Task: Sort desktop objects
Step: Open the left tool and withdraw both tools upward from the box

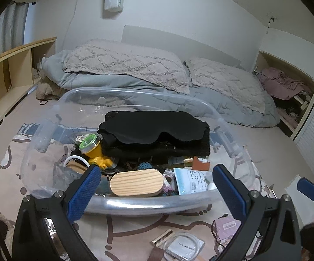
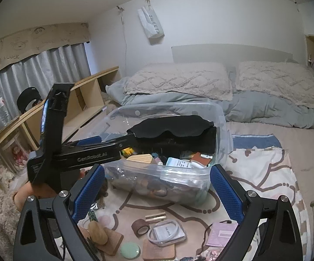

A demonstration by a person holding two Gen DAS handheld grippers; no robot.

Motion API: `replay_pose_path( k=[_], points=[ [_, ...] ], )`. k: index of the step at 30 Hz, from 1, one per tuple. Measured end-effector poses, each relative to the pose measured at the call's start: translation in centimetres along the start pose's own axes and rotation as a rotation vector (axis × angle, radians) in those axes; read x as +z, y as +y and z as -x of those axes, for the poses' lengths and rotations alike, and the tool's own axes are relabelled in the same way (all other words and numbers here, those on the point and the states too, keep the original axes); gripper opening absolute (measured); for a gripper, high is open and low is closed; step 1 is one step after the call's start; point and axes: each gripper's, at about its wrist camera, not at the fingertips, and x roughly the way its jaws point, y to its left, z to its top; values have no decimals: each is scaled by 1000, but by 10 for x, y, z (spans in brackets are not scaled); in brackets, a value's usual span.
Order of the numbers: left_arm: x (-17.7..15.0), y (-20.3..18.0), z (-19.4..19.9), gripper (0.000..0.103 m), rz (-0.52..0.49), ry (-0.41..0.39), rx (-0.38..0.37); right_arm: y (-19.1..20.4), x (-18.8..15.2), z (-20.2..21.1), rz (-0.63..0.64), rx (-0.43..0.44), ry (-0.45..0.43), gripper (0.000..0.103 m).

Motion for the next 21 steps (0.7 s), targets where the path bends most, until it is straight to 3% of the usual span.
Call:
replay_pose_path(
  k=[1, 10, 21],
  points=[
    [-1, -1, 4, 103, 0, -5, -1, 1, 0, 1, -1, 0, -4, 103],
    [-7, -7, 42, 103, 0, -53, -12, 12, 0, 19, 37, -25, -56, 103],
    [-13, -11, 101, 103, -16, -110, 41, 20, 6, 57, 47, -72, -140, 103]
  ],
)
